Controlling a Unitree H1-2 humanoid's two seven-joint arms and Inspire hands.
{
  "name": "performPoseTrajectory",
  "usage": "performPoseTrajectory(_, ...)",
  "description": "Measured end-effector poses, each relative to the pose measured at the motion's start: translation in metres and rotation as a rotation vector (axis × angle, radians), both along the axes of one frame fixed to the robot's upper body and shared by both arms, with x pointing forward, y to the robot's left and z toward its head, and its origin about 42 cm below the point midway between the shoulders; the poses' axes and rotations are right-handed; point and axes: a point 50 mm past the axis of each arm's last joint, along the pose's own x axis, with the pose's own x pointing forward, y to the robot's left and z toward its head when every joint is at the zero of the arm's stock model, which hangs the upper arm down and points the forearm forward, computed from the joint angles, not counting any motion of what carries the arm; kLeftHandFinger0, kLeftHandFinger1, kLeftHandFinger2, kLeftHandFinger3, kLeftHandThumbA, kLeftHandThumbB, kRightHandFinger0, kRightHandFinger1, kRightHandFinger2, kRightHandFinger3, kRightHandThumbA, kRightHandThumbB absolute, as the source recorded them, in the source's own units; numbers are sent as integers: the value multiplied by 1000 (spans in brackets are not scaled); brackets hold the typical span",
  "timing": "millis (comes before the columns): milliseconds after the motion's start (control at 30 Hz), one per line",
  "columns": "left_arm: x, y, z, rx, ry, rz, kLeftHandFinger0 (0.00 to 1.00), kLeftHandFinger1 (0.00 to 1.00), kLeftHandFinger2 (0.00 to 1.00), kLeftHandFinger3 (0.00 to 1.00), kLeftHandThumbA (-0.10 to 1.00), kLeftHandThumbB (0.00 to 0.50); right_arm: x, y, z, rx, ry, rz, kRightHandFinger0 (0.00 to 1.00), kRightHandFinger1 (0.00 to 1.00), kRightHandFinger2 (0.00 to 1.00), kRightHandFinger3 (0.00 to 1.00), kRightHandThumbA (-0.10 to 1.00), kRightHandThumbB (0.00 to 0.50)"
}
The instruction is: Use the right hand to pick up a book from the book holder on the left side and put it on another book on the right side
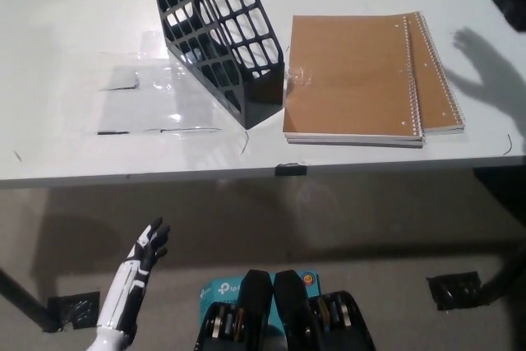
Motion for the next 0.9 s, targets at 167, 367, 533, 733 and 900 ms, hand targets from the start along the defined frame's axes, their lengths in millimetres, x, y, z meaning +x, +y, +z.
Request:
performPoseTrajectory(167,14,-1,9,1,-27,-3,1000,1000,1000,1000,1000,215,-28,-5,-28,-37,-7,-5,1000,1000,1000,1000,773,331)
performPoseTrajectory(367,32,-2,20,1,-60,-7,1000,1000,1000,1000,1000,217,-68,-6,-58,-80,-16,3,1000,1000,1000,1000,874,344)
performPoseTrajectory(533,43,-3,28,2,-81,-9,1000,1000,1000,1000,1000,224,-103,-3,-71,-113,-47,18,1000,1000,1000,1000,932,306)
performPoseTrajectory(733,53,-3,35,4,-101,-10,1000,1000,1000,1000,1000,219,-147,15,-70,-159,-132,64,1000,1000,1000,1000,1000,295)
performPoseTrajectory(900,64,2,48,21,-137,-13,1000,1000,1000,1000,1000,212,-177,51,-73,-209,-231,130,1000,1000,1000,1000,1000,256)
